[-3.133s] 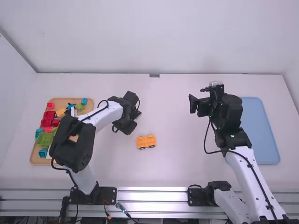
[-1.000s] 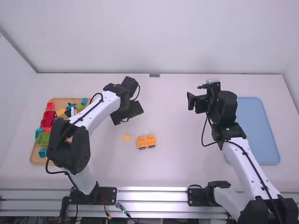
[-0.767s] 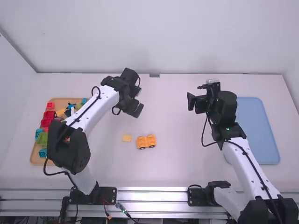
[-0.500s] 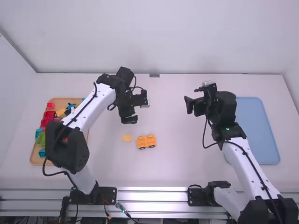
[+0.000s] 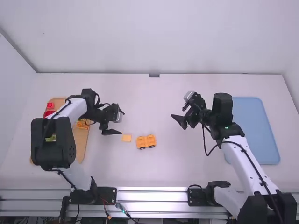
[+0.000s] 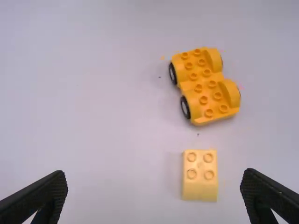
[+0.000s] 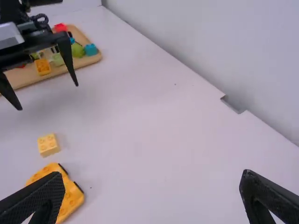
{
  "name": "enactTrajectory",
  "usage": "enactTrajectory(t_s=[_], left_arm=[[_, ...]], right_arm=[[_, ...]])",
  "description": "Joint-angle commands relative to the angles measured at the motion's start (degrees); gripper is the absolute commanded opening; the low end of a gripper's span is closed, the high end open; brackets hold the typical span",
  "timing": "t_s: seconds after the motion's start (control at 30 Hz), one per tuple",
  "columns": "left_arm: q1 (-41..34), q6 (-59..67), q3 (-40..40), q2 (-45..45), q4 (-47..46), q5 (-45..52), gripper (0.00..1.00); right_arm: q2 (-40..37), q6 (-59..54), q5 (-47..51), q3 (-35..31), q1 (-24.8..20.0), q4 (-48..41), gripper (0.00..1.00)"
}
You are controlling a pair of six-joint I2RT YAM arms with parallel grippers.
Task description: Assemble lego blocks to make yellow taxi
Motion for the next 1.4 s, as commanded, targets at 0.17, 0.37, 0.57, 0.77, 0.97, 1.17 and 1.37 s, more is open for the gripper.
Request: enactTrajectory(t_s=[0.17,0.37,0.57,0.77,0.97,1.17,1.37], left_arm=[[-0.28,-1.4,-12.2,0.31,14.27,5.44,0.99],[-0.79,-2.8,-17.07,1.55,21.62,5.16,0.96],[-0.72,-5.25,-17.66,4.61,24.33,5.38,0.91],[-0.57,-4.98,-17.66,7.32,25.03,5.38,0.84],[-0.61,-5.03,-17.77,8.35,25.62,2.67,0.71],[-0.57,-5.18,-18.67,8.35,27.19,2.56,0.52],[-1.31,-5.31,-19.63,8.35,28.57,1.29,0.45]], right_arm=[[11.1,-14.95,-7.52,2.12,5.25,-1.97,0.99],[21.38,-21.53,-11.41,2.14,9.29,0.63,0.99],[23.52,-21.86,-11.56,2.14,10.78,1.2,0.99],[23.56,-21.84,-11.58,2.14,11.02,1.2,0.99],[23.56,-21.86,-11.69,2.14,11.06,1.25,0.99],[23.56,-21.86,-11.58,2.14,11.04,1.22,0.99],[23.56,-21.84,-11.58,2.14,11.04,1.2,0.99]])
